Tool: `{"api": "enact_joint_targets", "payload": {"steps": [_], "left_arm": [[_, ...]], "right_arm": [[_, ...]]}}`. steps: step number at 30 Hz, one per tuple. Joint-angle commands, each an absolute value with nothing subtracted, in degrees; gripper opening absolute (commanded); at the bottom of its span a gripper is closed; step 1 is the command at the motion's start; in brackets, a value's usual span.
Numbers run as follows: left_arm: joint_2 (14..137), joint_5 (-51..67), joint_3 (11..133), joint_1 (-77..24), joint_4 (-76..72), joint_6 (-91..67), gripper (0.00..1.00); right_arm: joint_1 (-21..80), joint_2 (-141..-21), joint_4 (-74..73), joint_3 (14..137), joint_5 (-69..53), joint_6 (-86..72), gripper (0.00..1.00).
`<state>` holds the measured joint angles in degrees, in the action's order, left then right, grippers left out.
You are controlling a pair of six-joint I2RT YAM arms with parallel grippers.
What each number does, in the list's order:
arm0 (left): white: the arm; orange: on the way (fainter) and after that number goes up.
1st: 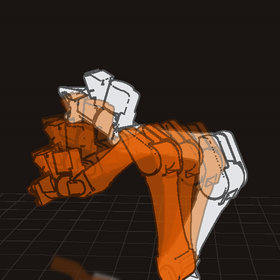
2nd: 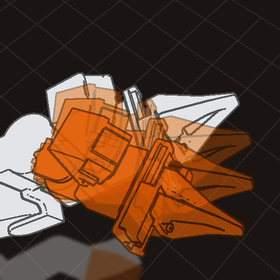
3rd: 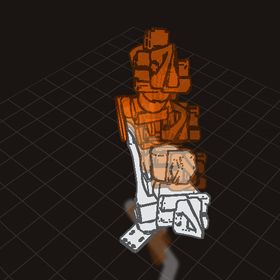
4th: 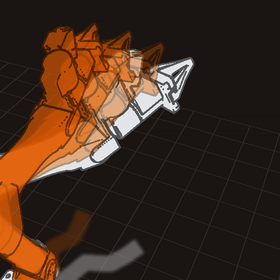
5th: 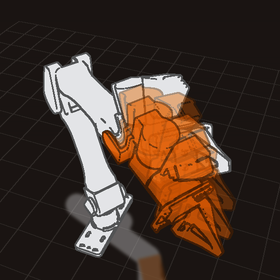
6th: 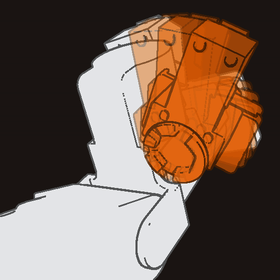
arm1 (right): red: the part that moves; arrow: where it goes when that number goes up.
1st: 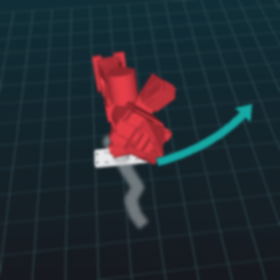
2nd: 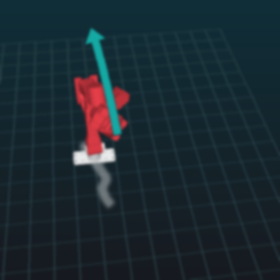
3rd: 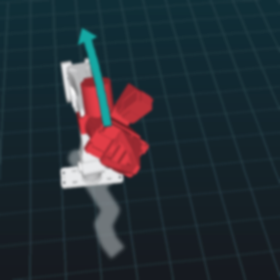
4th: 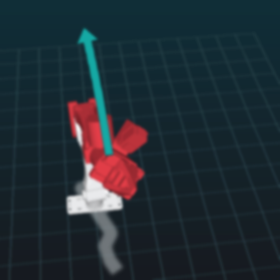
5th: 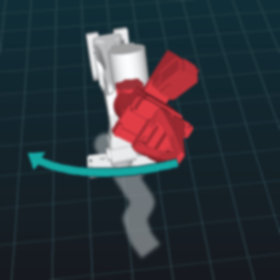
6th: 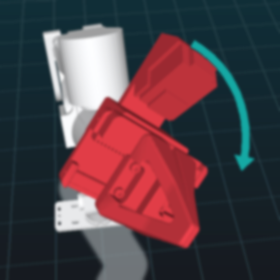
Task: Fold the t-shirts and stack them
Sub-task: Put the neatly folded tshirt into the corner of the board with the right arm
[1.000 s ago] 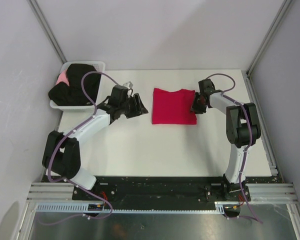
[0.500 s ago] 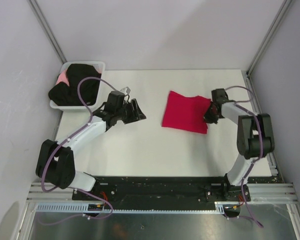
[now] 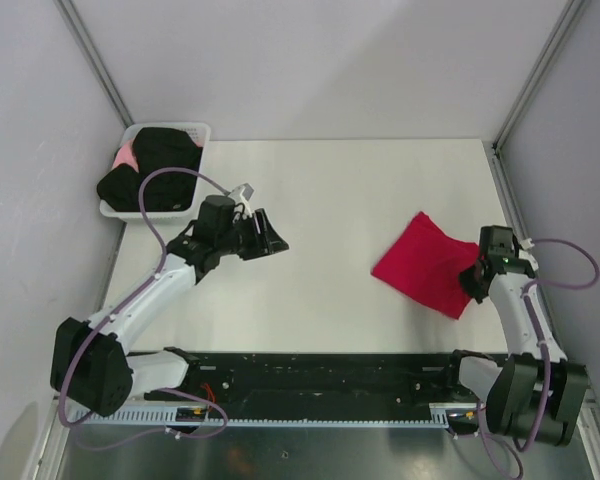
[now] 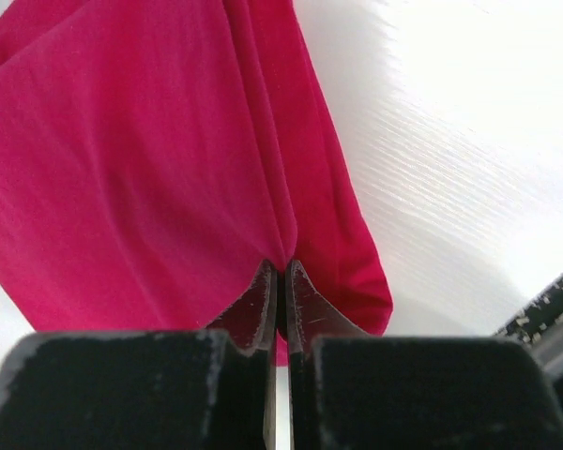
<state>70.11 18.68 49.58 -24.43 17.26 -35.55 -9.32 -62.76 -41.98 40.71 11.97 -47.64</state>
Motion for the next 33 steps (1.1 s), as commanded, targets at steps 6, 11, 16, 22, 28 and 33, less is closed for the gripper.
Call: {"api": "enact_joint_targets", "payload": {"steps": [6, 11, 16, 22, 28, 33], "left_arm": [[65.3, 21.5, 49.3, -24.7, 18.8, -34.8, 0.56], [64.6, 21.6, 49.6, -24.7, 19.1, -35.1, 0.56], [63.9, 21.1, 49.9, -24.7, 19.4, -35.7, 0.56], [63.0, 19.9, 49.9, -24.8, 19.7, -37.1, 0.56], [61.8, 18.2, 50.0, -24.8, 20.9, -38.1, 0.56], [61.2, 16.5, 50.5, -24.8, 22.3, -38.1, 0.56]], "right_arm": [[-11.9, -55.8, -53.9, 37.3, 13.6, -55.4, 0.27], [-12.1, -48.7, -57.8, 39.4, 12.3, -52.0, 0.59], [-5.6, -46.5, -56.4, 43.4, 9.1, -47.4, 0.63], [21.1, -59.5, -43.8, 45.0, 12.7, -50.3, 0.63], [30.4, -78.8, -33.2, 52.1, 13.7, -46.4, 0.63], [28.0, -87.0, -26.7, 53.9, 10.8, -43.7, 0.63]]}}
